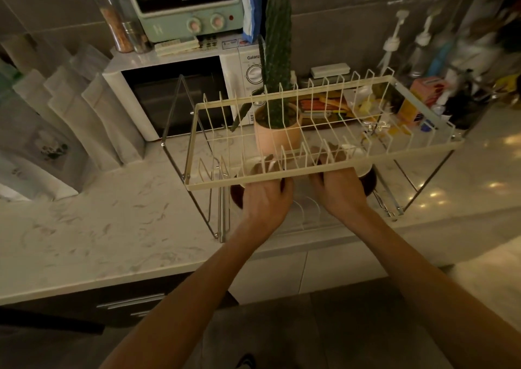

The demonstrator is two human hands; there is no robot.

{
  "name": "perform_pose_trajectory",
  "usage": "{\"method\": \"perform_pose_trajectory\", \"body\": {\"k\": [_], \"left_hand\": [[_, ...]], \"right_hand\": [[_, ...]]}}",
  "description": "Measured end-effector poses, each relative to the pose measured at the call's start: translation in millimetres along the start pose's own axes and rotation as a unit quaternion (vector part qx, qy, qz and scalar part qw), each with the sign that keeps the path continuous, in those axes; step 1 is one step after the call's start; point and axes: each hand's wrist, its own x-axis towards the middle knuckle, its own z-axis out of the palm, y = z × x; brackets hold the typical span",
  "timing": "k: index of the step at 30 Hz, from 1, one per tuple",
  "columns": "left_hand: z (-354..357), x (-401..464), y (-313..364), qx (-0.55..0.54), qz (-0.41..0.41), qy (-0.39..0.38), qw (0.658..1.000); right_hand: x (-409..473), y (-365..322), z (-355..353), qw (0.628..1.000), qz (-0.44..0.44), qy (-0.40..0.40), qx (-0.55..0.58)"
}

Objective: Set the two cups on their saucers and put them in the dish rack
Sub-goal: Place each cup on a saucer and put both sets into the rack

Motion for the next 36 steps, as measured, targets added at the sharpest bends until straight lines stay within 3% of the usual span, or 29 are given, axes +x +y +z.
{"method": "perform_pose_trajectory", "body": {"k": [4, 9, 12, 17, 21, 25, 36], "left_hand": [[26, -4, 32, -0.106, 0.03, 0.008, 0.994], [56, 10, 56, -0.231, -0.225, -0.074, 0.944], [72, 21, 60, -0.234, -0.28, -0.102, 0.925], [89, 30, 54, -0.268, -0.32, -0.096, 0.904], [94, 32, 57, -0.357, -0.382, -0.09, 0.848], [98, 32, 53, -0.392, -0.383, -0.096, 0.831], [100, 27, 37, -0.378, -0.389, -0.091, 0.835]], "right_hand": [[-8, 32, -13, 0.998, 0.017, 0.034, -0.04], [-3, 68, -19, 0.98, 0.186, 0.014, 0.067], [3, 81, -16, 0.954, 0.264, -0.014, 0.142], [11, 85, -12, 0.899, 0.338, 0.004, 0.277], [18, 92, -10, 0.889, 0.365, -0.015, 0.277], [18, 96, -9, 0.891, 0.371, -0.021, 0.26], [13, 88, -3, 0.878, 0.384, -0.021, 0.284]]}}
